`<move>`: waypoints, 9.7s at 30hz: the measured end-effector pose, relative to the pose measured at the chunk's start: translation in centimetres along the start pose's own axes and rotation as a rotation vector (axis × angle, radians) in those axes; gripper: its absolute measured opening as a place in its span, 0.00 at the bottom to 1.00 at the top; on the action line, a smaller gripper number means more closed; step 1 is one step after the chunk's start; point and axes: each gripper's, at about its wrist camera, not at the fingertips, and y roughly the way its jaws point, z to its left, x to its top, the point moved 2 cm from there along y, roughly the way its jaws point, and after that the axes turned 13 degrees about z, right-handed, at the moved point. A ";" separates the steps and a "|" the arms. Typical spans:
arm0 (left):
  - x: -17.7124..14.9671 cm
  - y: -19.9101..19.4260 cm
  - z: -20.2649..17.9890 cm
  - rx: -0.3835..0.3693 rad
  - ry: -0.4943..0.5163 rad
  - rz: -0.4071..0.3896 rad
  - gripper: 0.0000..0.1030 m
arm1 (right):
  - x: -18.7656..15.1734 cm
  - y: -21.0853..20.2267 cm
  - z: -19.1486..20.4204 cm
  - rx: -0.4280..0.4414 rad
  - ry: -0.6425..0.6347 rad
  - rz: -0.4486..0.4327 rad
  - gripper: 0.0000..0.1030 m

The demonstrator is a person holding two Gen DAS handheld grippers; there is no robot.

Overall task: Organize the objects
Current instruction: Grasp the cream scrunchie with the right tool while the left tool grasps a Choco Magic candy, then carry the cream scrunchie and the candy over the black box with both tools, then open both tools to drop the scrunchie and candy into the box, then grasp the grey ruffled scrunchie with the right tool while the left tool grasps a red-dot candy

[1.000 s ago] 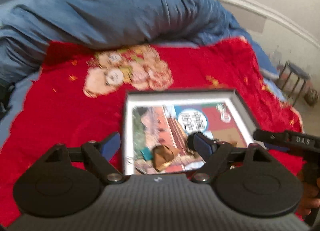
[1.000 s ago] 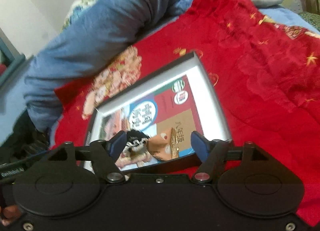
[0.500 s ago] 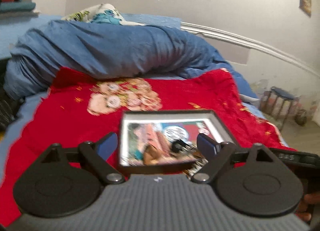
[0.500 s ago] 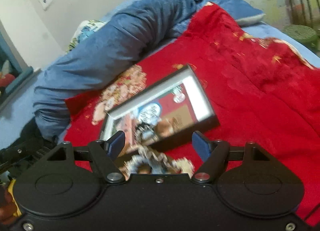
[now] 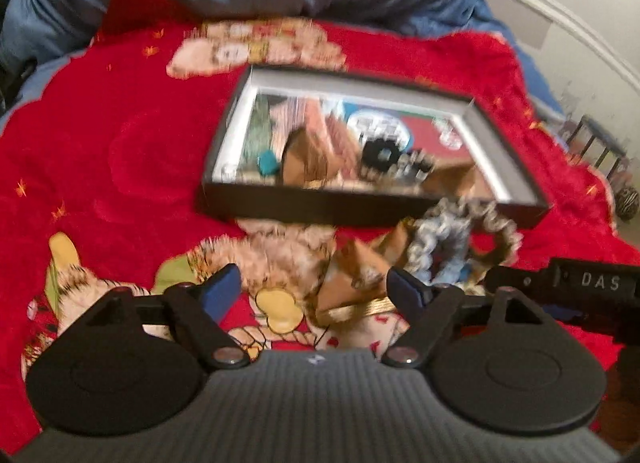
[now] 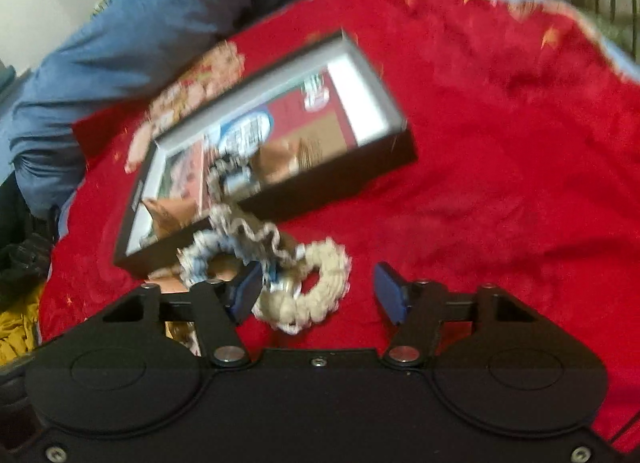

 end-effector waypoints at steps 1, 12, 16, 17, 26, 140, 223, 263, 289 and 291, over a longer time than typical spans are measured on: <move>-0.1 0.5 0.1 0.006 0.004 0.004 0.81 | 0.1 0.6 -0.1 -0.002 0.010 0.017 0.49; -0.4 2.6 -1.3 -0.008 0.074 0.051 0.36 | 0.0 2.0 0.8 -0.013 -0.016 0.007 0.44; -0.4 2.4 -1.4 0.009 0.073 0.053 0.25 | 0.0 2.0 0.8 -0.032 -0.017 0.004 0.39; -0.4 2.4 -1.3 0.010 0.072 0.052 0.25 | 0.0 2.1 0.9 -0.038 -0.024 0.004 0.38; -0.8 1.8 -1.3 0.100 0.096 -0.023 0.63 | -0.1 2.4 1.6 -0.072 -0.033 -0.010 0.39; 10.4 -7.2 1.4 -0.095 -0.029 -0.446 0.32 | 10.2 -1.7 6.2 0.351 -0.184 -0.377 0.14; 11.5 -0.8 1.0 -0.026 0.102 -0.386 0.81 | 15.2 4.2 8.5 0.300 -0.197 -0.162 0.58; 1.3 -3.9 -2.9 -0.034 0.313 -0.192 0.93 | 3.8 -1.7 -0.1 0.005 -0.056 -0.126 0.77; 0.8 4.1 -4.7 -0.051 0.272 0.022 0.48 | 5.5 2.6 0.0 -0.028 -0.032 -0.044 0.78; 0.8 4.1 -4.3 -0.059 0.244 0.010 0.43 | 5.5 2.9 0.3 -0.025 -0.046 -0.040 0.79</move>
